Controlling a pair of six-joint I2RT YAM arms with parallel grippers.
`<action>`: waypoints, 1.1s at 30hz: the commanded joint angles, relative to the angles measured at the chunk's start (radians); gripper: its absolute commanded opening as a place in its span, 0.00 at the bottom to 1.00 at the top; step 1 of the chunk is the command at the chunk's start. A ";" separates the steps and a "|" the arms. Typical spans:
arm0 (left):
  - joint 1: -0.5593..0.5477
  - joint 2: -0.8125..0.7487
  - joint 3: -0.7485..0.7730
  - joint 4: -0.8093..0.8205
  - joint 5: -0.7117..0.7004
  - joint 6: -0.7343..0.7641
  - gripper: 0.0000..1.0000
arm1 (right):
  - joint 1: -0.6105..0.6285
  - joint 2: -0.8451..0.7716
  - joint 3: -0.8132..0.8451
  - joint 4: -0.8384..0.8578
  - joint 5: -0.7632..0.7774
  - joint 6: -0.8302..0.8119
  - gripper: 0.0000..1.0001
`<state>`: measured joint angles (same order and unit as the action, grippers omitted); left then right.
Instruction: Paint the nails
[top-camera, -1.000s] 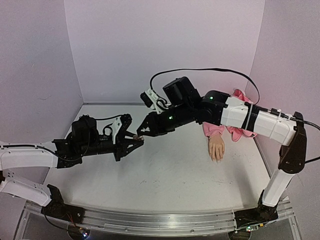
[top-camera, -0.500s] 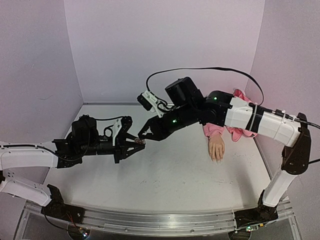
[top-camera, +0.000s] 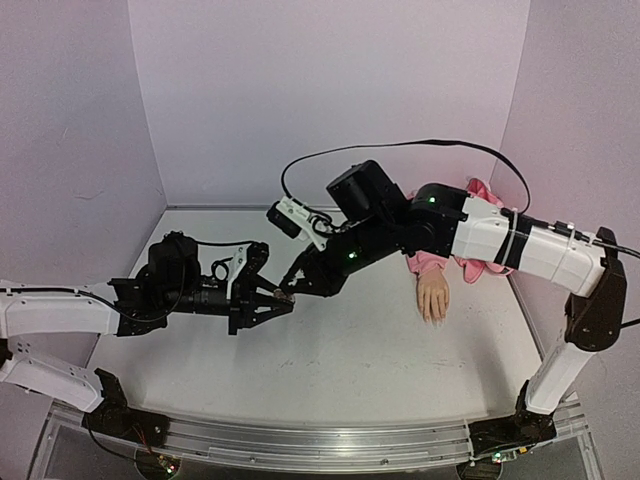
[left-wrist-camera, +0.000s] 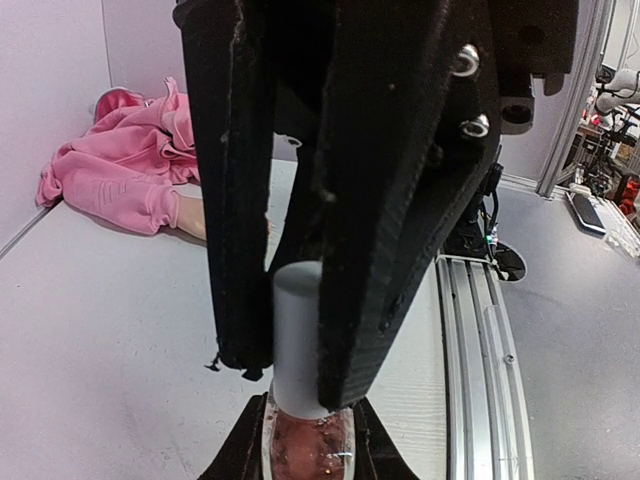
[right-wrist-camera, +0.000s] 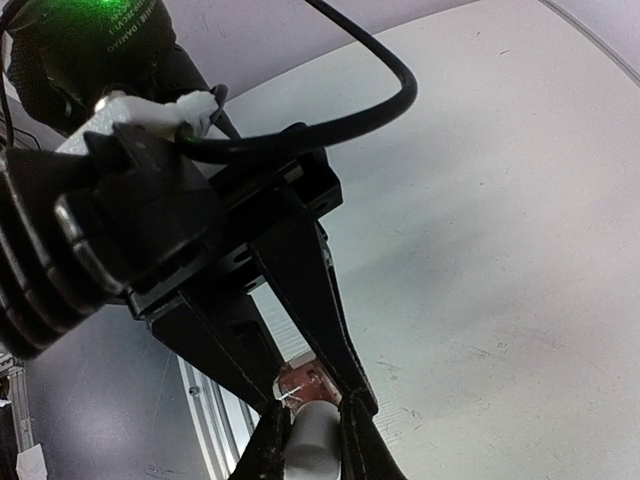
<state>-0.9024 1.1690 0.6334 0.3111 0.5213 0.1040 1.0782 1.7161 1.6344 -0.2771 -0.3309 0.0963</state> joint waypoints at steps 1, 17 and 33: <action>0.005 0.015 0.041 0.018 0.005 -0.009 0.00 | 0.018 -0.065 0.017 0.020 -0.040 -0.012 0.00; 0.005 0.024 0.049 0.010 -0.004 -0.004 0.00 | 0.018 -0.113 -0.026 0.060 0.024 0.044 0.00; 0.005 -0.046 -0.002 0.010 -0.227 -0.013 0.00 | -0.024 -0.328 -0.242 0.101 0.321 0.233 0.00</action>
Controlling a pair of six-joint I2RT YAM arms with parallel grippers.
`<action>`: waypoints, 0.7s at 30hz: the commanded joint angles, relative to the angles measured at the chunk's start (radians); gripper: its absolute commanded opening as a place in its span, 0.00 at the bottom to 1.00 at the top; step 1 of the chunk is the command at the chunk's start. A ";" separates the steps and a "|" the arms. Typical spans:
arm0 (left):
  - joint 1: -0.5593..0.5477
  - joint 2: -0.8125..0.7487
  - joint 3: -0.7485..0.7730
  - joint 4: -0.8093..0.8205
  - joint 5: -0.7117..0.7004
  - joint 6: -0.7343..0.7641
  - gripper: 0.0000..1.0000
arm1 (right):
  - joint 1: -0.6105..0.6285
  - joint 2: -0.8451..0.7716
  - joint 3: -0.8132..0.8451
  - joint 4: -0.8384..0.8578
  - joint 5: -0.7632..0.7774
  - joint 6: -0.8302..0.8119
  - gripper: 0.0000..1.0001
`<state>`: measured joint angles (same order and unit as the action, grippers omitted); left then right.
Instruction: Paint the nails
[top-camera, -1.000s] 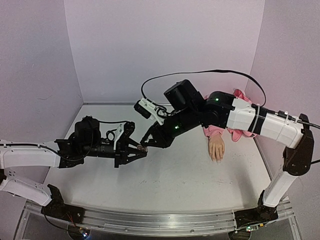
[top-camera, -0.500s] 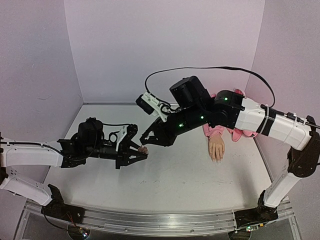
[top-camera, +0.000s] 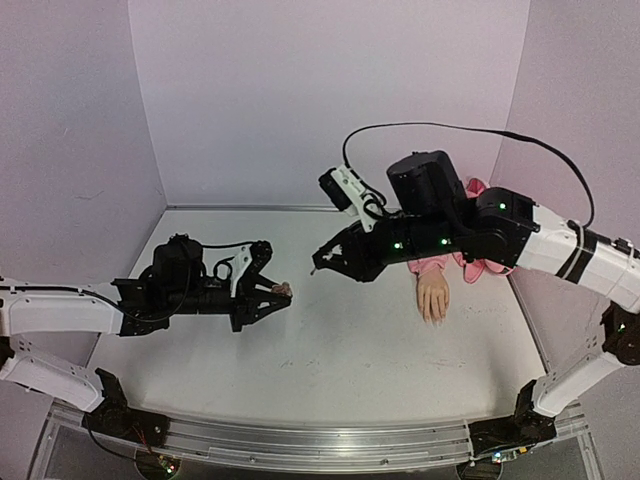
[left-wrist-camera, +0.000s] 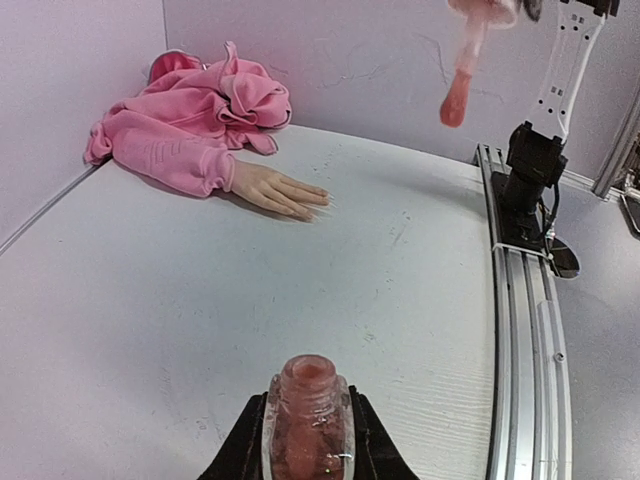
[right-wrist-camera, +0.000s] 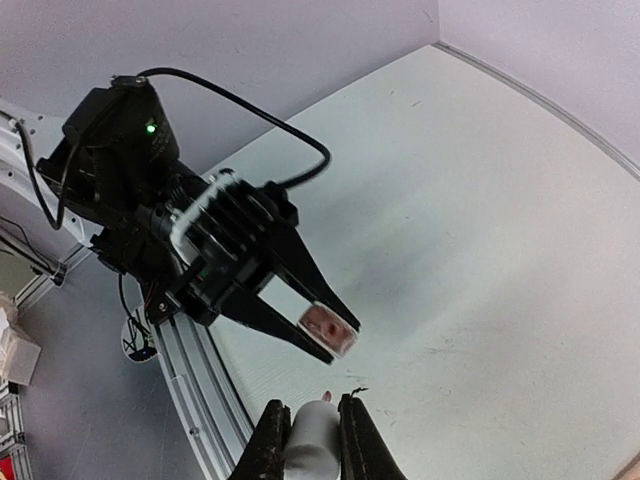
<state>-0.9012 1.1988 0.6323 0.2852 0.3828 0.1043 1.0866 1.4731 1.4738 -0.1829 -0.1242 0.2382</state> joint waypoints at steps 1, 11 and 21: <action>0.003 -0.089 -0.003 0.036 -0.099 -0.023 0.00 | -0.055 -0.118 -0.111 -0.001 0.136 0.121 0.00; 0.004 -0.206 0.042 0.023 -0.087 -0.095 0.00 | -0.212 -0.309 -0.443 -0.059 0.327 0.386 0.00; 0.004 -0.192 0.258 -0.123 -0.208 0.078 0.00 | -0.277 -0.351 -0.603 -0.118 0.439 0.492 0.00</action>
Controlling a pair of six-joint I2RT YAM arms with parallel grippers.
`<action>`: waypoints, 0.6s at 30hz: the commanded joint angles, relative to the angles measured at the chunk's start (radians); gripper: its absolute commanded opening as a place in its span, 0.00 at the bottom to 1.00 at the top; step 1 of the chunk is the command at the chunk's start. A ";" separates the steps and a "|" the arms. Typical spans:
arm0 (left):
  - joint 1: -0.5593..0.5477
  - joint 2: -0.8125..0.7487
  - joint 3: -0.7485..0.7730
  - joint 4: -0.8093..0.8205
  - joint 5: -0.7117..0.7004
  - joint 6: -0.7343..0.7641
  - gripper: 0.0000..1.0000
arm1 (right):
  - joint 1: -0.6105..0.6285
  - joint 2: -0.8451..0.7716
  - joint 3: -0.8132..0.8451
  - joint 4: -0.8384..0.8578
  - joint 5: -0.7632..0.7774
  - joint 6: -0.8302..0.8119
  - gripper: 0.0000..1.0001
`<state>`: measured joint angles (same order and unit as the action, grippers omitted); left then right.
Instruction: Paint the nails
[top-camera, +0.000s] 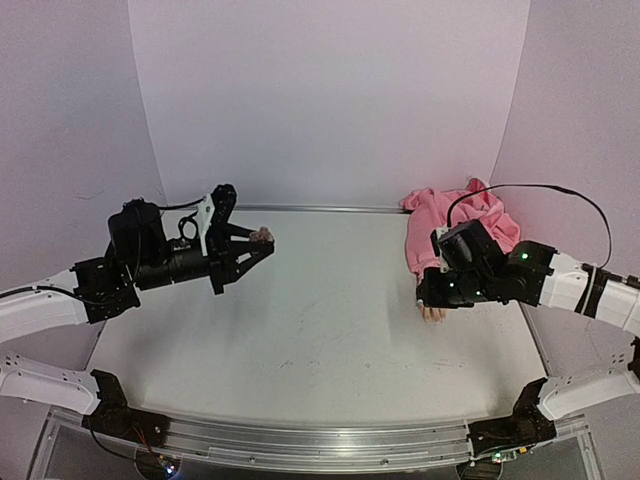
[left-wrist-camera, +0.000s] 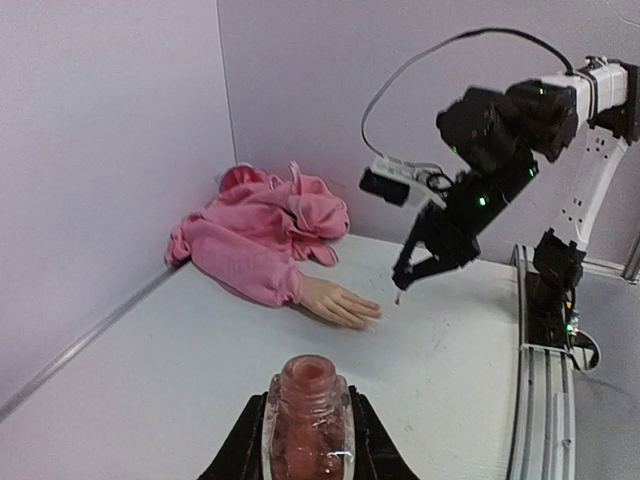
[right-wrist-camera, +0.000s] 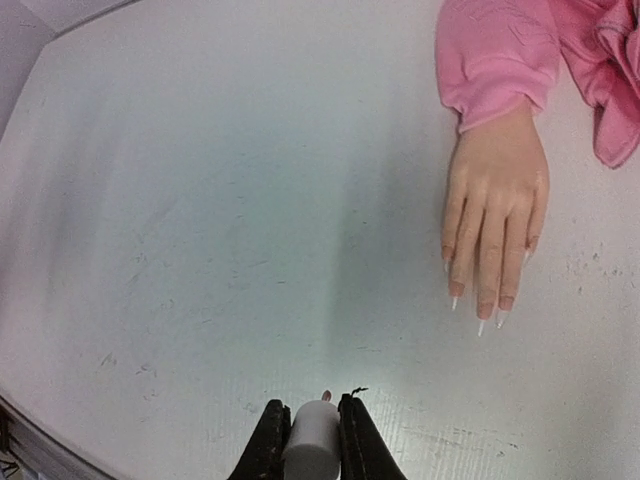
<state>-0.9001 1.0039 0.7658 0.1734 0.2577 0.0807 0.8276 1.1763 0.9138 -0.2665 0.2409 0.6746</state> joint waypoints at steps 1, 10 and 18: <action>0.003 0.011 0.139 -0.012 -0.103 0.114 0.00 | -0.022 -0.068 -0.059 -0.036 0.076 0.058 0.00; 0.009 0.050 0.146 -0.010 -0.152 0.187 0.00 | -0.037 -0.171 -0.190 -0.038 0.102 0.100 0.00; 0.013 0.039 0.099 -0.009 -0.182 0.218 0.00 | -0.099 -0.097 -0.225 0.122 0.122 -0.011 0.00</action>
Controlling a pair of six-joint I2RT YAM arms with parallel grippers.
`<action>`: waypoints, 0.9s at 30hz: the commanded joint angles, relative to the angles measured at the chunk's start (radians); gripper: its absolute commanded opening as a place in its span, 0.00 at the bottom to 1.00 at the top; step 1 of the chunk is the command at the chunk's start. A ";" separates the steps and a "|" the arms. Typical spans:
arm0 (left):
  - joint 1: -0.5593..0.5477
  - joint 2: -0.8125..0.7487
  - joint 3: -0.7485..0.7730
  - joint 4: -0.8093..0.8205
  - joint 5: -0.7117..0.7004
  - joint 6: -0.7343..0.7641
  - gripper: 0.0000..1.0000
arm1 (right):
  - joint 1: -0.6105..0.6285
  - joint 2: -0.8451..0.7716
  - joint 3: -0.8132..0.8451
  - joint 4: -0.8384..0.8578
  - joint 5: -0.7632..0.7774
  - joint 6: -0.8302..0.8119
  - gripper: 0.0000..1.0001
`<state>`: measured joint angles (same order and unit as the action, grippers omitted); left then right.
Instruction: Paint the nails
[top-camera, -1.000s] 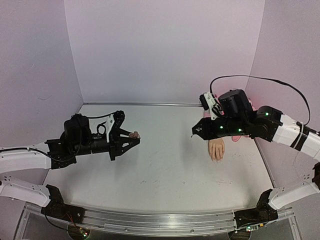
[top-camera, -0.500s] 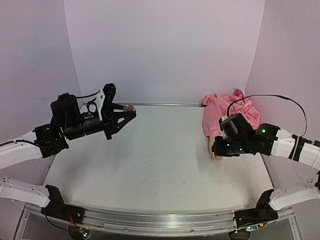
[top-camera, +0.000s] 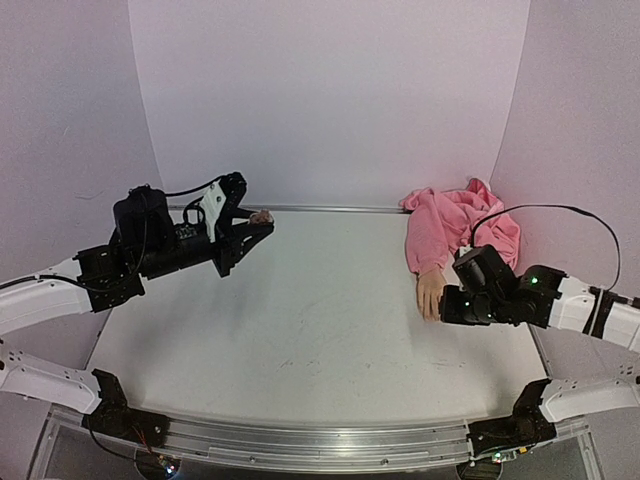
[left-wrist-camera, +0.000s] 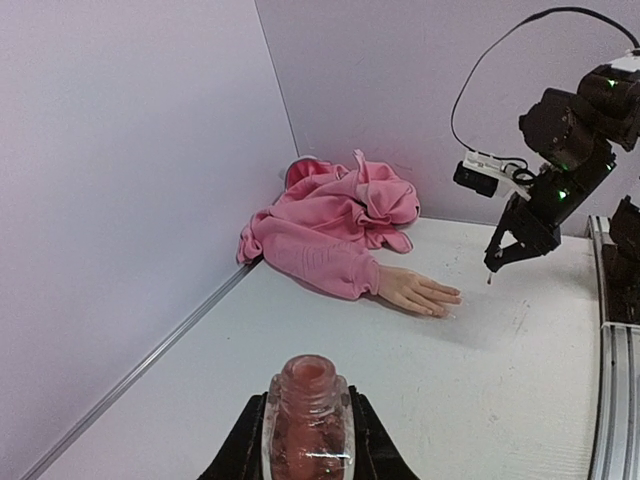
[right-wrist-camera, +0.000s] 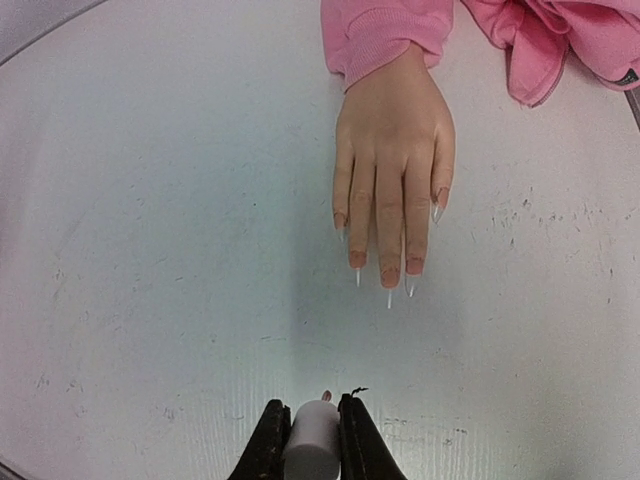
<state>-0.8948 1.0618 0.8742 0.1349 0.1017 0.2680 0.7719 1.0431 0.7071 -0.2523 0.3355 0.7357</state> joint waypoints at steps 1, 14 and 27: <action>0.008 -0.021 -0.013 0.030 -0.028 0.035 0.00 | -0.065 0.049 -0.033 0.140 0.006 -0.097 0.00; 0.010 0.008 -0.026 0.029 -0.051 0.064 0.00 | -0.195 0.216 -0.072 0.353 -0.171 -0.284 0.00; 0.014 0.026 -0.027 0.029 -0.053 0.070 0.00 | -0.200 0.297 -0.070 0.380 -0.154 -0.294 0.00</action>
<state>-0.8864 1.0939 0.8478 0.1207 0.0654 0.3225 0.5766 1.3342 0.6338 0.1135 0.1604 0.4484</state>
